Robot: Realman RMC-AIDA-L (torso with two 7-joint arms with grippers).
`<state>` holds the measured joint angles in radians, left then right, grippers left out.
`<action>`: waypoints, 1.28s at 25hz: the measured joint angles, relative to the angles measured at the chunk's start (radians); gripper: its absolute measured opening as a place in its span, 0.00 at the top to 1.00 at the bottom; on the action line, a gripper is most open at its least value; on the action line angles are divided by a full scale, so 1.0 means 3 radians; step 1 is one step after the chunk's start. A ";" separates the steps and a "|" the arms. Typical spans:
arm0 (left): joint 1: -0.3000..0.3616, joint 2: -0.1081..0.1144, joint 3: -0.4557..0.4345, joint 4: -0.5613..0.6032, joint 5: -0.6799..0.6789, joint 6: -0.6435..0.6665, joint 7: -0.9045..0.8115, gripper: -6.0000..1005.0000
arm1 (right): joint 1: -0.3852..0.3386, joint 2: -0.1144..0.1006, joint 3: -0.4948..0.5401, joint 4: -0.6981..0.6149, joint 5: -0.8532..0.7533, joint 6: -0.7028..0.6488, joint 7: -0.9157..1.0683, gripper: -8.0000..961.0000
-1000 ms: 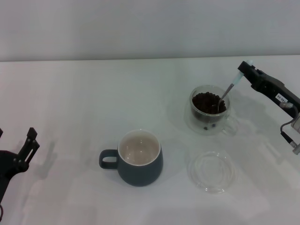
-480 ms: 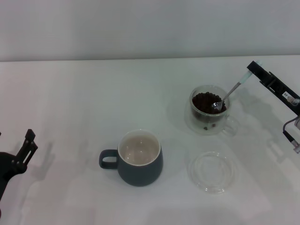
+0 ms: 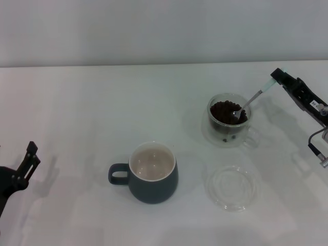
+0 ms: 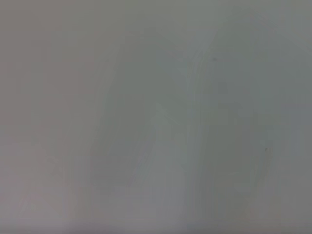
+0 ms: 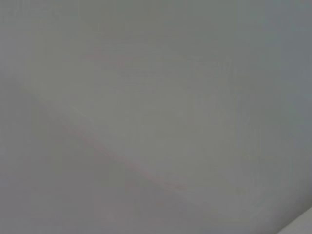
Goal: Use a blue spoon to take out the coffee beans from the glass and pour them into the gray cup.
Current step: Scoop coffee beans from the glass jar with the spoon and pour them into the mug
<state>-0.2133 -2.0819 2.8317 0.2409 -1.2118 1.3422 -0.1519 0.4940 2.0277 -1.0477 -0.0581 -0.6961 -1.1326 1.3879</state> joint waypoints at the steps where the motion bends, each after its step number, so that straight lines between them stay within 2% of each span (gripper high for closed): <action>1: 0.0000 0.0000 0.0000 0.0000 0.0000 0.0001 0.0000 0.14 | 0.0000 0.0000 0.0000 0.0000 0.0003 0.0009 0.0030 0.85; 21: 0.0006 0.0006 0.0000 -0.0060 0.0000 0.0016 0.0003 0.14 | -0.0022 0.0000 0.0034 0.0015 0.0173 0.0119 0.0633 0.85; 27: 0.0003 0.0002 0.0000 -0.0084 0.0000 0.0016 0.0003 0.14 | -0.0026 -0.0001 0.0003 0.0004 0.0155 0.0016 0.0823 0.85; 32: 0.0005 0.0001 0.0000 -0.0084 0.0000 0.0023 0.0002 0.14 | -0.0030 -0.0009 -0.0087 -0.0006 0.0135 -0.0250 0.0926 0.85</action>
<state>-0.2118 -2.0817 2.8317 0.2157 -1.2118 1.3491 -0.1512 0.4849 2.0250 -1.0739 -0.0599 -0.6557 -1.2075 1.6656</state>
